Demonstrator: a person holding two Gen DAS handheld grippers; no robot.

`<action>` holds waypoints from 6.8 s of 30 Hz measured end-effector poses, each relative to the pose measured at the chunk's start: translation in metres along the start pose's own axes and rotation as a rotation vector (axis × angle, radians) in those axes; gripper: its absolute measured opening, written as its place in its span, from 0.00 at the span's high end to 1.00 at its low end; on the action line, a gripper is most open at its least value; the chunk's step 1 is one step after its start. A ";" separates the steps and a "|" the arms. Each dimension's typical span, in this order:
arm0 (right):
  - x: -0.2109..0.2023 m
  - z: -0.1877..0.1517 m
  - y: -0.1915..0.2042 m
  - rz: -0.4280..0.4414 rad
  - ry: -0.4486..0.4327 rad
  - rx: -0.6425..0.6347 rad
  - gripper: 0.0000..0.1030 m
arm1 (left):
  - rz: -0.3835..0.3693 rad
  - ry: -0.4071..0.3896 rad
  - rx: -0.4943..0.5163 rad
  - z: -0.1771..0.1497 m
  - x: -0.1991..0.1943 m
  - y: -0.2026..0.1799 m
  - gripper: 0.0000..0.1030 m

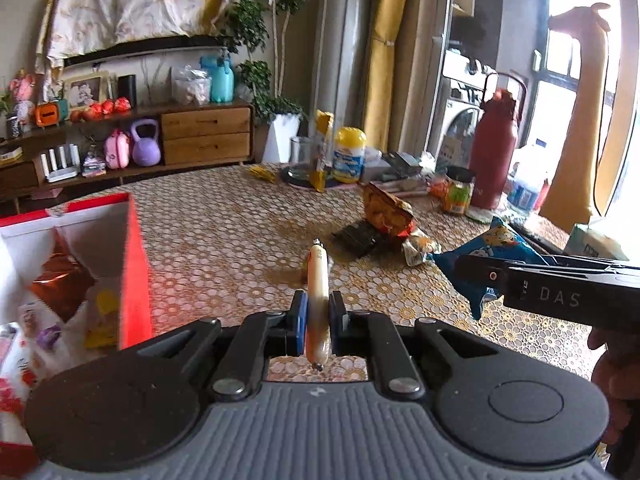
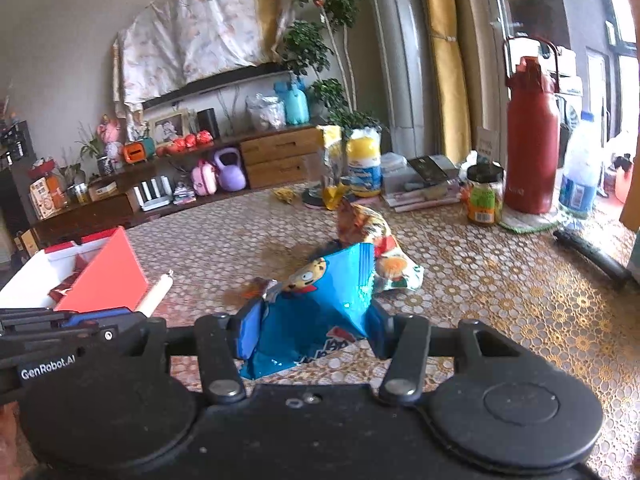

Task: Organize snacks
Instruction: 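Carry the sausage stick and blue cookie packet over the white box, then lower both held snacks into the box and open both grippers, then move both open grippers back toward the remaining snacks on the table, then grasp the brown square cake with the left gripper while the right grasps the round green-wrapped cake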

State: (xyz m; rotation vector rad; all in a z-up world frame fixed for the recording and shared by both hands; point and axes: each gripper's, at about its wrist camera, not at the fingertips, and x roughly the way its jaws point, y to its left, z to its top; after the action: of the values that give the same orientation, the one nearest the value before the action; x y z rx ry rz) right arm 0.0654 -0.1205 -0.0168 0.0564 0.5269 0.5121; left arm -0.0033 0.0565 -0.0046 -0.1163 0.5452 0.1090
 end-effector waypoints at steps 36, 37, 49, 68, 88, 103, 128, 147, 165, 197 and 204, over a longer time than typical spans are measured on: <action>-0.033 0.011 0.108 0.229 -0.048 -0.150 0.51 | 0.196 -0.099 -0.126 -0.003 -0.074 0.085 0.89; -0.033 0.011 0.109 0.233 -0.047 -0.152 0.51 | 0.200 -0.099 -0.128 -0.003 -0.075 0.086 0.89; -0.034 0.012 0.128 0.283 -0.037 -0.176 0.51 | 0.243 -0.100 -0.148 -0.004 -0.083 0.103 0.89; -0.019 0.010 0.173 0.388 -0.007 -0.248 0.51 | 0.363 -0.079 -0.210 -0.013 -0.085 0.154 0.89; 0.047 -0.011 0.241 0.481 0.168 -0.317 0.50 | 0.441 0.021 -0.280 -0.028 -0.073 0.199 0.89; 0.031 -0.009 0.226 0.477 0.124 -0.300 0.44 | 0.448 0.021 -0.269 -0.023 -0.072 0.188 0.89; 0.002 -0.007 0.016 0.010 -0.028 0.014 0.43 | 0.191 -0.074 -0.058 0.022 -0.028 0.057 0.36; 0.003 -0.017 -0.065 -0.132 -0.018 0.109 0.42 | 0.036 -0.010 0.117 0.046 0.094 -0.034 0.29; 0.078 0.010 -0.077 -0.086 0.048 0.032 0.40 | 0.098 0.150 0.109 0.029 0.194 -0.016 0.29; 0.177 0.014 -0.082 -0.163 0.195 -0.058 0.38 | 0.064 0.165 0.107 0.021 0.217 -0.013 0.32; 0.167 0.008 -0.085 -0.155 0.180 -0.024 0.42 | 0.052 0.166 0.114 0.020 0.216 -0.015 0.62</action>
State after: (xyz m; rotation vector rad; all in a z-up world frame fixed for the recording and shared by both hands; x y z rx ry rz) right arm 0.2314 -0.1141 -0.1033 -0.0540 0.6952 0.3737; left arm 0.1926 0.0604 -0.0993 0.0001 0.7188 0.1193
